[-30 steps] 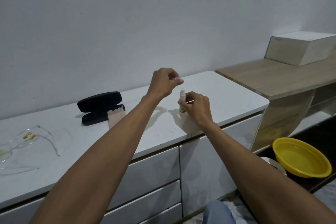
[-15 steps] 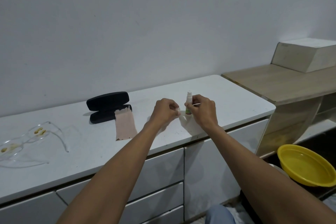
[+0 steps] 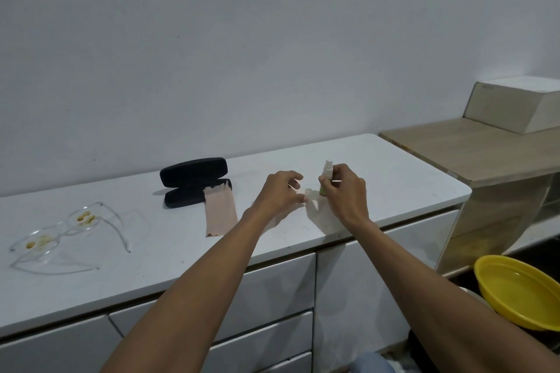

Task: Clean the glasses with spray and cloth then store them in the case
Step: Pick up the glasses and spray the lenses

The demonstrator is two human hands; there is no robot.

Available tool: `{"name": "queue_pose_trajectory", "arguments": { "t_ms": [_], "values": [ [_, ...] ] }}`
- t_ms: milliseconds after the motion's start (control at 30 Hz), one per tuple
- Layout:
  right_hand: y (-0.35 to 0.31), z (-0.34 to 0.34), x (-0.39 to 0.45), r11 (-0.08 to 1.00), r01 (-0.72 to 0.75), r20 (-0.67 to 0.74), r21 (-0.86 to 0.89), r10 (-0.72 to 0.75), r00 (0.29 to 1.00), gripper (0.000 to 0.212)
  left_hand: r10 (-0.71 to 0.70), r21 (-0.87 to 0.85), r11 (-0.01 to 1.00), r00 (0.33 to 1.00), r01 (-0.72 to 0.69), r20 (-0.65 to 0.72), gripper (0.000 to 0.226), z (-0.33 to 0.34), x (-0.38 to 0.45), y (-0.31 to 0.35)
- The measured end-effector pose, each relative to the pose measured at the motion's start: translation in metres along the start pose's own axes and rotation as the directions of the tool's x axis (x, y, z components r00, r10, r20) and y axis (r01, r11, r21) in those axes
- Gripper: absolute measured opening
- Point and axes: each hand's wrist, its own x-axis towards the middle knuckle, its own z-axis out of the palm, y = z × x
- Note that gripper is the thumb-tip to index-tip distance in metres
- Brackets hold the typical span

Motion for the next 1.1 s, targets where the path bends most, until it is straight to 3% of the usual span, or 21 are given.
{"name": "queue_pose_trajectory", "arguments": {
  "t_ms": [167,400,567,733,833,933,1100],
  "values": [
    [-0.032,0.014,-0.001,0.983,0.173,-0.059,0.054,-0.17,0.984,0.011,0.048,0.022,0.999,0.993,-0.045,-0.109,0.036,-0.042,-0.015,-0.011],
    [-0.104,0.069,-0.021,0.884,0.432,0.008,0.18,-0.44,0.898,0.04,0.055,0.109,0.994,0.947,-0.021,-0.317,0.023,-0.142,-0.07,-0.055],
    [-0.143,0.123,-0.051,0.83,0.477,0.116,0.291,-0.525,0.843,0.055,-0.02,0.19,0.974,0.883,0.123,-0.47,0.017,-0.217,-0.135,-0.105],
    [-0.17,0.168,-0.085,0.807,0.462,0.213,0.368,-0.557,0.803,0.052,-0.018,0.333,0.907,0.813,0.258,-0.581,0.018,-0.268,-0.207,-0.144],
    [-0.183,0.192,-0.103,0.802,0.452,0.247,0.391,-0.565,0.788,0.049,0.008,0.439,0.835,0.789,0.333,-0.614,0.032,-0.283,-0.241,-0.161],
    [-0.194,0.206,-0.117,0.784,0.484,0.246,0.39,-0.595,0.765,0.05,0.012,0.518,0.775,0.81,0.363,-0.586,0.046,-0.29,-0.265,-0.18],
    [-0.201,0.222,-0.127,0.77,0.495,0.256,0.402,-0.614,0.747,0.049,0.029,0.594,0.723,0.843,0.353,-0.537,0.03,-0.294,-0.279,-0.205]
  ]
}}
